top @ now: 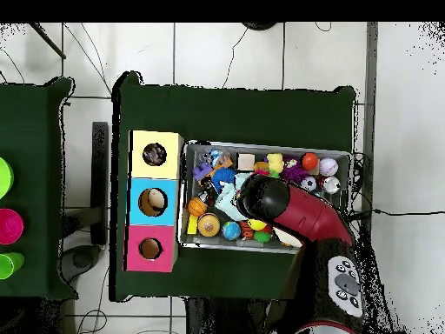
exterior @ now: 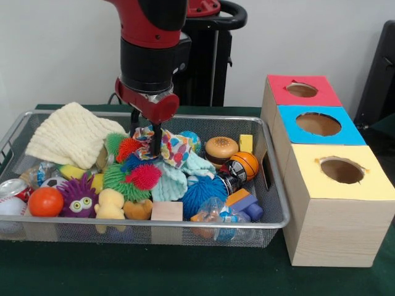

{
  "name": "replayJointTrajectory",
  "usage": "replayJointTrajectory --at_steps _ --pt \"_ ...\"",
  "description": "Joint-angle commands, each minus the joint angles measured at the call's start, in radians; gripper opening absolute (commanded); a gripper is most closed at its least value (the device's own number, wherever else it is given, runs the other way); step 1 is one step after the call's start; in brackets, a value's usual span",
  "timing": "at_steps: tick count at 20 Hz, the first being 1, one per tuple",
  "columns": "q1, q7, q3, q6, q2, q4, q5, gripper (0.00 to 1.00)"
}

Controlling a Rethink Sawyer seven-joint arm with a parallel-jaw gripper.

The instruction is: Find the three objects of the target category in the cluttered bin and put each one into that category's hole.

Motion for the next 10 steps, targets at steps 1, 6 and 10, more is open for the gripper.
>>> replayJointTrajectory --at_steps 1,6,10 --pt "0.030 0.126 0.043 0.138 -0.040 0.051 0.012 1.00" --pt "0.043 0.130 0.037 0.157 -0.073 0.057 0.017 1.00" --pt "0.049 0.131 0.039 0.165 -0.081 0.061 0.020 1.00"
